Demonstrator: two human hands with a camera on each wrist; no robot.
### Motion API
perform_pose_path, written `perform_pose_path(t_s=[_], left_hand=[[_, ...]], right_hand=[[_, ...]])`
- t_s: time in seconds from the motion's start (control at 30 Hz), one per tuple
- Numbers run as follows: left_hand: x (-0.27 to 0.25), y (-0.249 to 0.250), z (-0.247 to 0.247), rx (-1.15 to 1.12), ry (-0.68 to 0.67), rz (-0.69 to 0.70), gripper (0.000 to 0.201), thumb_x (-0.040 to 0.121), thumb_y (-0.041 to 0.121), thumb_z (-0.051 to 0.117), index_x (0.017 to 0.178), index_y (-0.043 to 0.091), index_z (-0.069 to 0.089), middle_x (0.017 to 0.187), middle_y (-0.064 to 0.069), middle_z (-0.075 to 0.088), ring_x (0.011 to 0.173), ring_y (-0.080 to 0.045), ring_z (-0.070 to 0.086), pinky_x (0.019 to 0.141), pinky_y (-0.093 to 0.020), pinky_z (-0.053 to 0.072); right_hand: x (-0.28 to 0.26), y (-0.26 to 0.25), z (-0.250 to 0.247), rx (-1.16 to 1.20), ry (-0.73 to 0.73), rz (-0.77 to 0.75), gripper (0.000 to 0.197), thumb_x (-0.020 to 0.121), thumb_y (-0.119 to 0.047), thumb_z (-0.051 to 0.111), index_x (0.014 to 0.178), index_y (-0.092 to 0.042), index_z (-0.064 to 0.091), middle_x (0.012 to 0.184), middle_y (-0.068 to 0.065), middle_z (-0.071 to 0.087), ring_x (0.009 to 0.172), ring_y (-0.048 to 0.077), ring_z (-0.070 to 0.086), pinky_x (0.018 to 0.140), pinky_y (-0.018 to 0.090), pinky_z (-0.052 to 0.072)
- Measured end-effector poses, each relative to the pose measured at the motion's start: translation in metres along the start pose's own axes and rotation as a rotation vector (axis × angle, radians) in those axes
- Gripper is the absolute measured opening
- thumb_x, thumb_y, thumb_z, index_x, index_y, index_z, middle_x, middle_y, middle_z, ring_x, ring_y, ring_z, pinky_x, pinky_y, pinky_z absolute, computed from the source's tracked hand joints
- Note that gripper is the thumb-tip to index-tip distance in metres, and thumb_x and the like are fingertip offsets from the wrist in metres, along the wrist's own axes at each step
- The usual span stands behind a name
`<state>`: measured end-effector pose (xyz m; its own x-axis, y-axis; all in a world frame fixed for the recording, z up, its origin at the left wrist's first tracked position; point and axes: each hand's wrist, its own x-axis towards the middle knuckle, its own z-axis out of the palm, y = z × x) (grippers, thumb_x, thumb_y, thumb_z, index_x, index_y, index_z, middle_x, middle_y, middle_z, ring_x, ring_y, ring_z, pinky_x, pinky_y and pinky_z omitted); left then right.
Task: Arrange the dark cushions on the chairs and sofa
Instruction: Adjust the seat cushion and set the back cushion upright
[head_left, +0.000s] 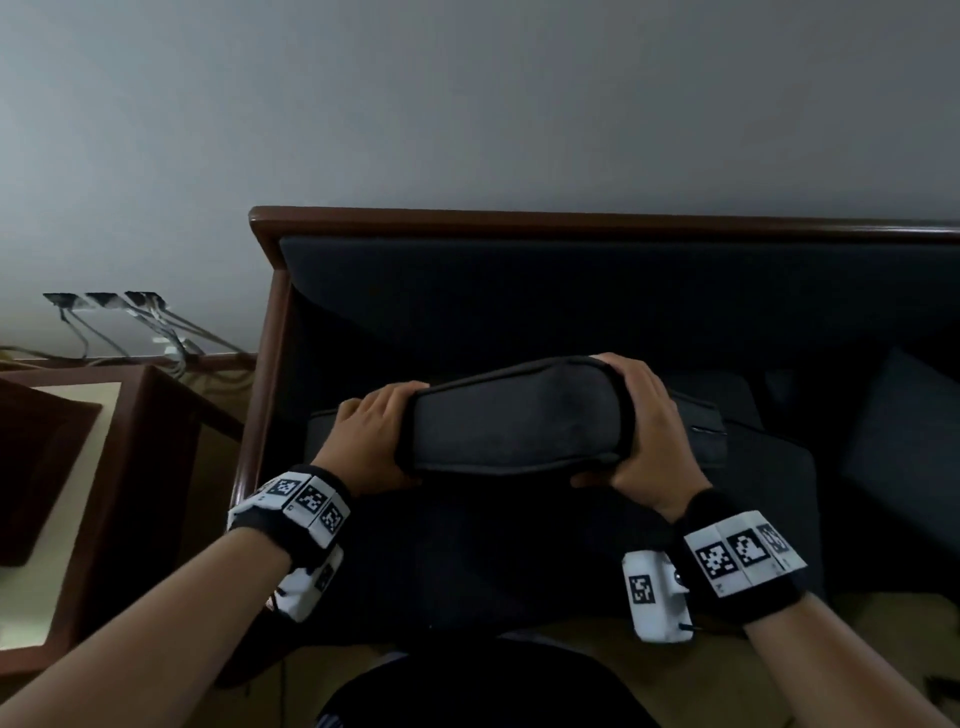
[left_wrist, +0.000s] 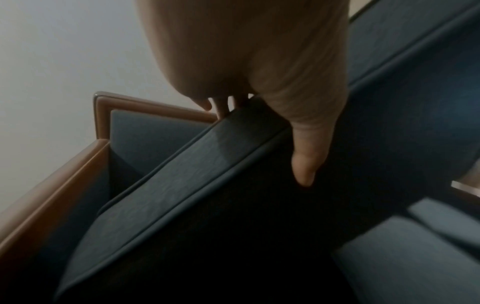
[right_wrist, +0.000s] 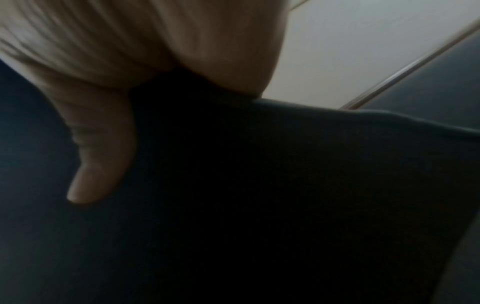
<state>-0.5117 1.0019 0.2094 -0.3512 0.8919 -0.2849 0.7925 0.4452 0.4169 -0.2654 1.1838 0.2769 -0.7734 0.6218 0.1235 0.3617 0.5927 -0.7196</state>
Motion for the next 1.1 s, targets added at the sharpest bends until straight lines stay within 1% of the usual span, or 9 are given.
perform_pose_path(t_s=[0.17,0.27,0.4,0.53,0.7,0.83,0.93,1.03,1.1], left_hand=[[0.018,0.004,0.019,0.08,0.049,0.099,0.093,0.042,0.066,0.054,0.122,0.019,0.045,0.113,-0.004,0.065,0.097,-0.029,0.067,0.083,-0.044,0.043],[0.026,0.015,0.009,0.165,0.085,0.175,0.088,0.041,0.06,0.062,0.116,0.017,0.05,0.1,-0.002,0.068,0.084,-0.029,0.068,0.074,-0.038,0.039],[0.023,0.022,-0.007,0.23,0.098,0.186,0.09,0.043,0.054,0.075,0.122,0.021,0.05,0.107,0.003,0.067,0.094,-0.023,0.066,0.08,-0.036,0.038],[0.009,0.025,0.005,0.18,0.059,0.077,0.094,0.05,0.055,0.077,0.134,0.027,0.044,0.121,0.003,0.058,0.11,-0.021,0.057,0.092,-0.037,0.037],[-0.008,0.003,0.024,0.067,0.099,-0.068,0.101,0.057,0.067,0.071,0.144,0.031,0.035,0.136,0.002,0.046,0.126,-0.024,0.044,0.104,-0.043,0.03],[-0.035,-0.04,0.019,-0.064,0.171,-0.288,0.089,0.063,0.085,0.055,0.138,0.038,0.042,0.142,0.007,0.044,0.136,-0.02,0.034,0.109,-0.048,0.024],[-0.048,-0.075,0.017,-0.2,0.264,-0.575,0.065,0.077,0.08,0.034,0.123,0.039,0.056,0.138,0.004,0.049,0.137,-0.023,0.033,0.107,-0.051,0.022],[-0.058,-0.111,0.024,-0.443,0.278,-0.931,0.06,0.082,0.078,0.039,0.119,0.034,0.058,0.138,-0.01,0.051,0.132,-0.036,0.041,0.108,-0.054,0.03],[-0.066,-0.122,0.032,-0.786,0.308,-1.081,0.07,0.075,0.079,0.051,0.124,0.027,0.056,0.131,-0.014,0.056,0.119,-0.037,0.052,0.103,-0.049,0.041]], right_hand=[[-0.02,0.021,-0.013,0.115,0.102,0.052,0.099,0.036,-0.028,0.088,0.126,-0.025,0.049,0.127,-0.001,0.055,0.122,0.018,0.052,0.1,0.051,0.046],[-0.025,0.028,-0.025,0.199,0.173,0.081,0.096,0.036,-0.02,0.087,0.124,-0.029,0.049,0.127,-0.008,0.058,0.12,0.012,0.054,0.099,0.039,0.049],[-0.024,0.042,-0.03,0.451,0.229,0.231,0.102,0.044,0.02,0.076,0.128,-0.032,0.052,0.13,-0.022,0.058,0.125,0.004,0.052,0.085,0.028,0.055],[-0.023,0.066,-0.004,0.625,0.18,0.42,0.105,0.041,0.006,0.069,0.138,-0.027,0.048,0.137,-0.004,0.056,0.13,0.014,0.05,0.101,0.026,0.046],[-0.017,0.075,0.018,0.688,0.176,0.553,0.096,0.045,0.001,0.07,0.136,-0.02,0.047,0.129,0.0,0.058,0.117,0.011,0.056,0.09,0.017,0.049],[-0.003,0.07,0.015,0.749,0.158,0.619,0.081,0.058,-0.001,0.07,0.135,-0.016,0.051,0.13,0.009,0.06,0.116,0.02,0.058,0.091,0.028,0.05],[0.008,0.069,0.01,0.88,0.181,0.762,0.032,0.092,-0.019,0.055,0.123,-0.012,0.061,0.105,0.003,0.074,0.096,0.015,0.069,0.074,0.024,0.057],[0.017,0.077,0.015,0.696,0.135,0.917,0.054,0.085,-0.062,0.056,0.122,-0.023,0.062,0.121,0.002,0.067,0.108,0.019,0.064,0.099,0.039,0.049],[0.019,0.08,0.019,0.597,0.125,0.983,0.048,0.086,-0.058,0.058,0.123,-0.028,0.06,0.12,0.0,0.062,0.109,0.02,0.06,0.095,0.038,0.048]])
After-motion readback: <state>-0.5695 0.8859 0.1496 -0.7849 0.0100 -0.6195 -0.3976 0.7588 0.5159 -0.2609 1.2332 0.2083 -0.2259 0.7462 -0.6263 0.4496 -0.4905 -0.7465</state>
